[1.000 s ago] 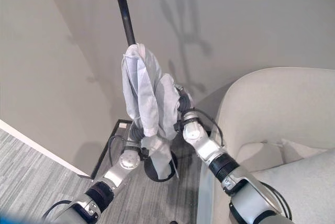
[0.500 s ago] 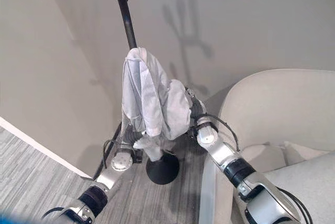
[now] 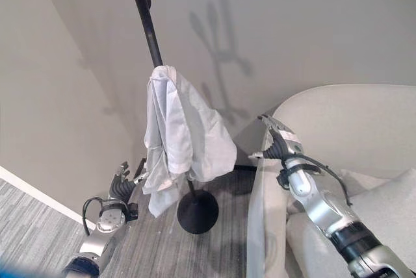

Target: Hang the clothes on the sofa on the clothes rack.

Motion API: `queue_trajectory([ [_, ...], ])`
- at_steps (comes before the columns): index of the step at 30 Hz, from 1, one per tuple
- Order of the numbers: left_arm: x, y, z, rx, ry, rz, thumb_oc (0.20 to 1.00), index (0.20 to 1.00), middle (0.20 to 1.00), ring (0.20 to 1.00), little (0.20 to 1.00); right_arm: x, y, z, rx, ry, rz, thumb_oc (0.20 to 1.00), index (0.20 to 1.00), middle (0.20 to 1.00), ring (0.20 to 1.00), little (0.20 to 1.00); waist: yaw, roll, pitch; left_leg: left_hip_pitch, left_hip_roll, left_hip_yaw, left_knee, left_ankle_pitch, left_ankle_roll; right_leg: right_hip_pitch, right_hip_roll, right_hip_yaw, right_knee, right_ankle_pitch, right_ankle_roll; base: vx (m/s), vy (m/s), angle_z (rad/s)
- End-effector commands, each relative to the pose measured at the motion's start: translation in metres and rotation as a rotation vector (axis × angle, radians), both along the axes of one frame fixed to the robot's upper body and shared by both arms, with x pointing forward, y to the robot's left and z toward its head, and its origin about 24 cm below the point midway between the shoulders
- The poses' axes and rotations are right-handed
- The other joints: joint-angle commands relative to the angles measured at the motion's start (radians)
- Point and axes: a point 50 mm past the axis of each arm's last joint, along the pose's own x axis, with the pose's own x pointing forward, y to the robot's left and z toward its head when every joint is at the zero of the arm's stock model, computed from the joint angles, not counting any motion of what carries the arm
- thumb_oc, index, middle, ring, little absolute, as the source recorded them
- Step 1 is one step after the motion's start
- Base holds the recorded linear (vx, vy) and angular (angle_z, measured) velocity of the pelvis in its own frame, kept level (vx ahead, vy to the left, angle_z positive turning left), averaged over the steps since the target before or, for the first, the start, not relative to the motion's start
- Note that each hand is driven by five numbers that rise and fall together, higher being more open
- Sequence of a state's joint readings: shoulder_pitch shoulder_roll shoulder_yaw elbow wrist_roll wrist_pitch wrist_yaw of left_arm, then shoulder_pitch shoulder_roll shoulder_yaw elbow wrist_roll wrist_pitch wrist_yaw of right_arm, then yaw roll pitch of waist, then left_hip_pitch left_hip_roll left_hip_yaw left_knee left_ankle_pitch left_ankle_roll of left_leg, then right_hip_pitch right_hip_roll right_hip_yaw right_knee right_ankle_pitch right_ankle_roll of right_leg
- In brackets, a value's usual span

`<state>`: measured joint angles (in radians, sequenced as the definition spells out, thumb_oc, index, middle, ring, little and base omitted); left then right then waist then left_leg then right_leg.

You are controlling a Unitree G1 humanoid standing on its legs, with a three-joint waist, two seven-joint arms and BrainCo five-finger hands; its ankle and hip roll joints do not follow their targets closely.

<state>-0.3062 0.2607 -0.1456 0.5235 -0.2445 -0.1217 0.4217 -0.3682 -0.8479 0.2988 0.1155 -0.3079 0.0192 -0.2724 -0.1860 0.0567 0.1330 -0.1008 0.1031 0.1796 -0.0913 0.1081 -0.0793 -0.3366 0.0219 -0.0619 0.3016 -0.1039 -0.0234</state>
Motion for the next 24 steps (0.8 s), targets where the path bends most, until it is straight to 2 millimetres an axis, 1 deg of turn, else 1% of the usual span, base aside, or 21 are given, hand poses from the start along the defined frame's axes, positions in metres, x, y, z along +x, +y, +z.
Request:
queue_trajectory([
  [1, -0.003, 0.031, 0.012, 0.066, -0.077, 0.131, 1.000, 1.000, 1.000, 1.000, 1.000, -0.006, 0.002, 0.009, 0.023, -0.080, 0.019, 1.000, 1.000, 1.000, 1.000, 1.000, -0.018, -0.103, -0.053, 0.208, -0.090, 0.007, 0.004, -0.197, 0.010, 0.207, -0.010, 0.121, -0.381, 0.171, 0.106, 0.00, 0.000, 0.00],
  [3, -0.007, 0.041, 0.009, 0.053, -0.074, 0.196, 1.000, 1.000, 1.000, 1.000, 1.000, -0.016, -0.007, 0.005, 0.058, -0.072, 0.011, 1.000, 1.000, 1.000, 1.000, 1.000, -0.025, -0.110, -0.057, 0.212, -0.088, 0.006, 0.004, -0.200, 0.009, 0.210, -0.010, 0.120, -0.380, 0.170, 0.106, 0.00, -0.022, -0.07],
  [4, -0.010, 0.047, 0.004, 0.036, -0.056, 0.240, 1.000, 1.000, 1.000, 1.000, 1.000, -0.023, -0.013, 0.000, 0.139, -0.063, 0.010, 1.000, 1.000, 1.000, 1.000, 1.000, -0.029, -0.114, -0.059, 0.213, -0.087, 0.005, 0.004, -0.201, 0.009, 0.210, -0.009, 0.119, -0.380, 0.169, 0.106, -0.01, -0.038, -0.07],
  [5, -0.019, 0.057, -0.005, -0.030, -0.034, 0.318, 1.000, 1.000, 1.000, 1.000, 1.000, -0.036, -0.025, -0.018, 0.324, -0.024, -0.020, 1.000, 1.000, 1.000, 1.000, 1.000, -0.037, -0.118, -0.061, 0.216, -0.087, 0.004, 0.004, -0.200, 0.008, 0.211, -0.007, 0.119, -0.378, 0.169, 0.107, -0.01, -0.032, 0.00],
  [6, -0.019, 0.056, -0.006, -0.030, -0.033, 0.315, 1.000, 1.000, 1.000, 1.000, 1.000, -0.037, -0.026, -0.018, 0.326, -0.022, -0.022, 1.000, 1.000, 1.000, 1.000, 1.000, -0.035, -0.119, -0.062, 0.216, -0.087, 0.004, 0.004, -0.200, 0.008, 0.211, -0.007, 0.118, -0.378, 0.168, 0.107, 0.00, 0.000, 0.00],
  [7, -0.026, 0.062, -0.015, -0.068, -0.004, 0.347, 1.000, 1.000, 1.000, 1.000, 1.000, -0.046, -0.037, -0.031, 0.465, -0.004, -0.063, 1.000, 1.000, 1.000, 1.000, 1.000, -0.038, -0.119, -0.062, 0.219, -0.087, 0.004, 0.004, -0.201, 0.007, 0.214, -0.006, 0.118, -0.377, 0.168, 0.108, 0.01, -0.003, -0.03],
  [8, -0.037, 0.069, -0.033, -0.142, 0.061, 0.401, 1.000, 1.000, 1.000, 1.000, 1.000, -0.053, -0.045, -0.047, 0.658, 0.019, -0.103, 1.000, 1.000, 1.000, 1.000, 1.000, -0.043, -0.117, -0.062, 0.223, -0.085, 0.006, 0.004, -0.204, 0.007, 0.218, -0.004, 0.119, -0.376, 0.163, 0.108, 0.01, -0.005, -0.06],
  [10, -0.050, 0.077, -0.052, -0.243, 0.134, 0.465, 1.000, 1.000, 1.000, 1.000, 1.000, -0.065, -0.059, -0.078, 1.024, 0.018, -0.198, 1.000, 1.000, 1.000, 1.000, 1.000, -0.049, -0.115, -0.066, 0.222, -0.089, 0.008, 0.004, -0.202, 0.006, 0.215, -0.003, 0.123, -0.374, 0.165, 0.108, 0.01, 0.001, -0.06],
  [11, -0.062, 0.078, -0.066, -0.272, 0.189, 0.469, 1.000, 1.000, 1.000, 1.000, 1.000, -0.075, -0.071, -0.097, 1.207, -0.018, -0.297, 1.000, 1.000, 1.000, 1.000, 1.000, -0.053, -0.112, -0.067, 0.224, -0.090, 0.009, 0.004, -0.203, 0.006, 0.216, -0.003, 0.124, -0.373, 0.165, 0.107, 0.02, 0.019, -0.10],
  [12, -0.075, 0.077, -0.081, -0.300, 0.255, 0.473, 1.000, 1.000, 1.000, 1.000, 1.000, -0.087, -0.079, -0.120, 1.344, -0.035, -0.403, 1.000, 1.000, 1.000, 1.000, 1.000, -0.054, -0.106, -0.068, 0.227, -0.091, 0.010, 0.004, -0.205, 0.007, 0.217, -0.002, 0.126, -0.372, 0.164, 0.107, 0.03, 0.027, -0.09],
  [13, -0.086, 0.077, -0.092, -0.315, 0.304, 0.485, 1.000, 1.000, 1.000, 1.000, 1.000, -0.095, -0.085, -0.136, 1.416, -0.042, -0.488, 1.000, 1.000, 1.000, 1.000, 1.000, -0.055, -0.102, -0.071, 0.228, -0.091, 0.011, 0.004, -0.206, 0.007, 0.217, -0.002, 0.126, -0.371, 0.164, 0.107, 0.07, 0.044, -0.04],
  [14, -0.110, 0.077, -0.115, -0.376, 0.415, 0.544, 1.000, 1.000, 1.000, 1.000, 1.000, -0.116, -0.097, -0.166, 1.560, -0.107, -0.709, 1.000, 1.000, 1.000, 1.000, 1.000, -0.060, -0.089, -0.076, 0.240, -0.090, 0.013, 0.004, -0.218, 0.008, 0.227, 0.002, 0.128, -0.373, 0.157, 0.107, 0.05, 0.027, -0.01],
  [17, -0.110, 0.077, -0.115, -0.376, 0.413, 0.544, 1.000, 1.000, 1.000, 1.000, 1.000, -0.115, -0.097, -0.166, 1.562, -0.108, -0.708, 1.000, 1.000, 1.000, 1.000, 1.000, -0.059, -0.092, -0.078, 0.235, -0.092, 0.014, 0.004, -0.214, 0.008, 0.222, 0.000, 0.129, -0.374, 0.161, 0.106, 0.03, 0.016, 0.00],
  [18, -0.147, 0.065, -0.147, -0.485, 0.590, 0.602, 1.000, 1.000, 1.000, 1.000, 1.000, -0.150, -0.104, -0.210, 1.729, -0.162, -1.010, 1.000, 1.000, 1.000, 1.000, 1.000, -0.065, -0.076, -0.086, 0.246, -0.093, 0.019, 0.004, -0.222, 0.008, 0.231, 0.003, 0.135, -0.376, 0.158, 0.107, 0.07, 0.036, 0.00],
  [20, -0.166, 0.057, -0.159, -0.549, 0.659, 0.648, 1.000, 1.000, 1.000, 1.000, 1.000, -0.172, -0.097, -0.235, 1.796, -0.134, -1.159, 1.000, 1.000, 1.000, 1.000, 1.000, -0.068, -0.068, -0.093, 0.252, -0.093, 0.023, 0.004, -0.225, 0.009, 0.234, 0.006, 0.139, -0.377, 0.156, 0.106, 0.07, 0.027, -0.09],
  [21, -0.173, 0.053, -0.164, -0.576, 0.692, 0.665, 1.000, 1.000, 1.000, 1.000, 1.000, -0.184, -0.089, -0.250, 1.829, -0.090, -1.244, 1.000, 1.000, 1.000, 1.000, 1.000, -0.068, -0.065, -0.097, 0.255, -0.093, 0.025, 0.004, -0.225, 0.009, 0.236, 0.007, 0.140, -0.378, 0.156, 0.106, 0.04, 0.009, -0.15],
  [22, -0.178, 0.046, -0.168, -0.589, 0.718, 0.660, 1.000, 1.000, 1.000, 1.000, 1.000, -0.197, -0.077, -0.266, 1.857, -0.024, -1.335, 1.000, 1.000, 1.000, 1.000, 1.000, -0.067, -0.064, -0.098, 0.257, -0.093, 0.026, 0.004, -0.225, 0.009, 0.238, 0.009, 0.142, -0.378, 0.156, 0.106, 0.04, 0.011, -0.20],
  [23, -0.186, 0.036, -0.174, -0.617, 0.763, 0.655, 1.000, 1.000, 1.000, 1.000, 1.000, -0.220, -0.056, -0.289, 1.906, 0.100, -1.487, 1.000, 1.000, 1.000, 1.000, 1.000, -0.060, -0.059, -0.100, 0.261, -0.094, 0.029, 0.004, -0.223, 0.008, 0.242, 0.010, 0.143, -0.379, 0.156, 0.105, 0.03, 0.007, -0.17],
  [24, -0.186, 0.036, -0.174, -0.618, 0.762, 0.655, 1.000, 1.000, 1.000, 1.000, 1.000, -0.220, -0.056, -0.289, 1.908, 0.100, -1.485, 1.000, 1.000, 1.000, 1.000, 1.000, -0.059, -0.058, -0.099, 0.262, -0.094, 0.029, 0.004, -0.223, 0.008, 0.242, 0.011, 0.144, -0.379, 0.156, 0.105, 0.02, 0.008, -0.22],
])
